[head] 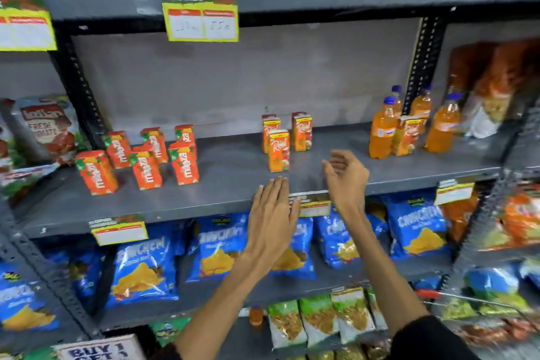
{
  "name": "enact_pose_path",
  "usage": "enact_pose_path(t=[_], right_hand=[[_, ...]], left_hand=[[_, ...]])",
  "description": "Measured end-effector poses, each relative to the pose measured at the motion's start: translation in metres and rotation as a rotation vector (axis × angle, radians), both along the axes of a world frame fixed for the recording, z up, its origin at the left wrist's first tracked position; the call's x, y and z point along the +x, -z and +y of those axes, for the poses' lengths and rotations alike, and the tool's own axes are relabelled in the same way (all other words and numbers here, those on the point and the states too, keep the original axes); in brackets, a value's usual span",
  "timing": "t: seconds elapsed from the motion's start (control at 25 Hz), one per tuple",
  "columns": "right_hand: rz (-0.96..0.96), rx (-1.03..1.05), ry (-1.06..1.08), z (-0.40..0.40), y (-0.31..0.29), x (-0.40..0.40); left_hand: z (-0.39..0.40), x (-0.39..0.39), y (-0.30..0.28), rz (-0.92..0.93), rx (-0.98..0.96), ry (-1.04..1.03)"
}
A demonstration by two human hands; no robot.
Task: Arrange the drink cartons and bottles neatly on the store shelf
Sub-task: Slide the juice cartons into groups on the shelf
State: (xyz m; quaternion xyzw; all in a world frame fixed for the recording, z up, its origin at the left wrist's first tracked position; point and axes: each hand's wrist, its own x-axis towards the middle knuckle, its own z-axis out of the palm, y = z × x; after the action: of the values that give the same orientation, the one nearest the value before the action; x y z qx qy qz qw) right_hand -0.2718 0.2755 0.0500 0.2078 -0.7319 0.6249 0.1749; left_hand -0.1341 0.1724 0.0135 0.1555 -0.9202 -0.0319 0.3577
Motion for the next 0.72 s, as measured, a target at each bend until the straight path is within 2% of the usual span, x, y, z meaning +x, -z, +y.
enact_pose_path(t=[0.32,0.48,0.72], right_hand=[[-0.051,0.094,0.348,0.099,-0.011,-0.138],[-0.187,0.199,0.28,0.111,-0.007,-0.187],[-0.194,0.193,0.217,0.101,-0.005,-0.213]], left_hand=[[0.09,-0.092,-0.011,-0.069,0.01,0.032],[0.1,-0.117,-0.01,-0.146,0.028,0.017],[0.095,-0.13,-0.003,-0.278,-0.047,-0.041]])
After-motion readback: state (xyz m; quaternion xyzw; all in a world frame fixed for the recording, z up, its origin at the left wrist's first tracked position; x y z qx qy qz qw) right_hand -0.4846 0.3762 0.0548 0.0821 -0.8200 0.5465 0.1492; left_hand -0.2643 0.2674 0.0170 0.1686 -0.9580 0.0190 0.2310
